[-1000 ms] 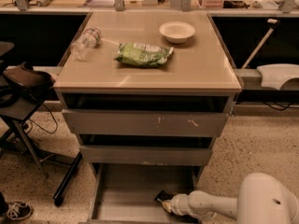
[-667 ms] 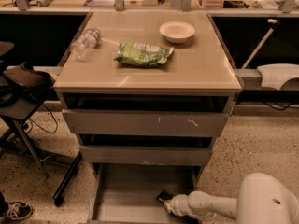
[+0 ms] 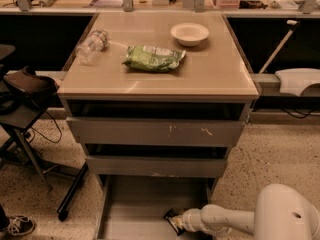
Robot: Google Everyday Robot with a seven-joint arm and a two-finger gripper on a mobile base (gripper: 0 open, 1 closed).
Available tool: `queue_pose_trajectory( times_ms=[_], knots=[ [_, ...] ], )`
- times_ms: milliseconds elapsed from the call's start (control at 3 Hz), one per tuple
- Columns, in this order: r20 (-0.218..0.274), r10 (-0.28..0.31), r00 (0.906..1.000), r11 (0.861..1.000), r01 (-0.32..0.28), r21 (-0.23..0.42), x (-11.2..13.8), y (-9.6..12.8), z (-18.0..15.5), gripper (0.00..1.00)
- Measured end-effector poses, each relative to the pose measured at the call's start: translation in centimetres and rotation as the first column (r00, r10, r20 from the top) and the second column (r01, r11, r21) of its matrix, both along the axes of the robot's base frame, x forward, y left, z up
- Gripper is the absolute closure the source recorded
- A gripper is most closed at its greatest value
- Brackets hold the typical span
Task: Pick rxbar chocolate from bottom drawer and place on counter
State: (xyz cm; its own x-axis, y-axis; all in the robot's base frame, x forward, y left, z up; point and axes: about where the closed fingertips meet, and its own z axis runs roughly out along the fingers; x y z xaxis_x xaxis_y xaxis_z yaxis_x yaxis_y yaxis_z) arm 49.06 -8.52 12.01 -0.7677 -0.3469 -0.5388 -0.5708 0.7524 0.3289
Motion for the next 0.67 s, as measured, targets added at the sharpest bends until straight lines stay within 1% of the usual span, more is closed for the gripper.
queue_pose_trajectory(
  times_ms=[333,667],
  knots=[
    [0.056,-0.032,0.9979,0.998,0.029,0.048,3.6,-1.4,6.0,1.0],
    [0.144,-0.086,0.9858,0.992,0.072,0.101,9.0,-4.7,15.1,1.0]
  ],
)
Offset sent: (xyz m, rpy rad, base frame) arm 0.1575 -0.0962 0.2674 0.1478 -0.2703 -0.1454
